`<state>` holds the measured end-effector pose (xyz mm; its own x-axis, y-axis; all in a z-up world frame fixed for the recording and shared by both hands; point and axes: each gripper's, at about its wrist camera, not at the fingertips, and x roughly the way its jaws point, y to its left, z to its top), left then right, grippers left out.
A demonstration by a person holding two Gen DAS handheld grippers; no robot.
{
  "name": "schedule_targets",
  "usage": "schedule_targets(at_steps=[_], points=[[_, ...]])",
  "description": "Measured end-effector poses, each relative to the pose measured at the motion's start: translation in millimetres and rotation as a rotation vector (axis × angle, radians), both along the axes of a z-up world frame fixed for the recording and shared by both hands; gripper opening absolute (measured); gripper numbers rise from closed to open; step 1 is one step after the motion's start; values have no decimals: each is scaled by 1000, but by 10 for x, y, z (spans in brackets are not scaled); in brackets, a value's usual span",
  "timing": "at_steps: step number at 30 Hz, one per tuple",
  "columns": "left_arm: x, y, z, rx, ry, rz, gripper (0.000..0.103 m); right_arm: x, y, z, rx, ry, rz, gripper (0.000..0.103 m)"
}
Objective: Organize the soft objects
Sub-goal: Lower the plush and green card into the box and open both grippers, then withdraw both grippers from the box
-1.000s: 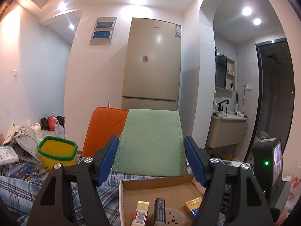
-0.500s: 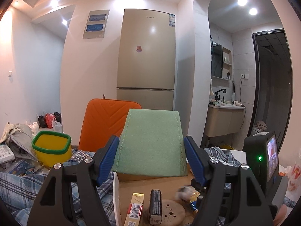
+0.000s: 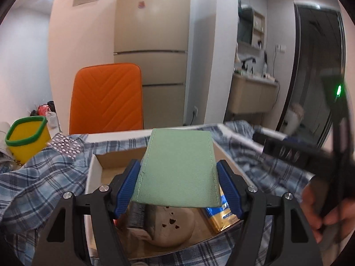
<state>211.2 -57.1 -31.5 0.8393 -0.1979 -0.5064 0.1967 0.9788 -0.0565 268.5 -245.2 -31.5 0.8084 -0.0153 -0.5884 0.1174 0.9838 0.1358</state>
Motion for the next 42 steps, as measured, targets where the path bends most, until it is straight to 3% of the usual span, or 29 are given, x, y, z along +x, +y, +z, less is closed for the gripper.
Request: schedule_targets(at_steps=[6,8,10,18,21,25,30,36,42], points=[[-17,-52,-7,-1,0,-26,71,-8,-58,38,66,-17,52,76],[-35,0,-2,-19,-8,-18,95,-31,-14,70,78,-32,92,76],[-58,40,22,-34,-27,-3,103,-74,37,108,74,-52,114,76],[-159,158,170,-46,-88,42,103,-275,194,310,5,-156,141,76],[-349,229,404,-33,-161,61,103,-332,207,400,1,-174,153,76],[-652,450,710,-86,-205,69,103,-488,244,596,1,-223,169,76],[-1054,596,862,-26,-265,98,103,-759,351,852,-7,-292,205,77],[-1338,693,774,-18,-253,99,103,-1166,537,951,-15,-335,256,79],[-1510,749,426,-11,-213,108,103,-1473,615,808,-30,-330,278,80]])
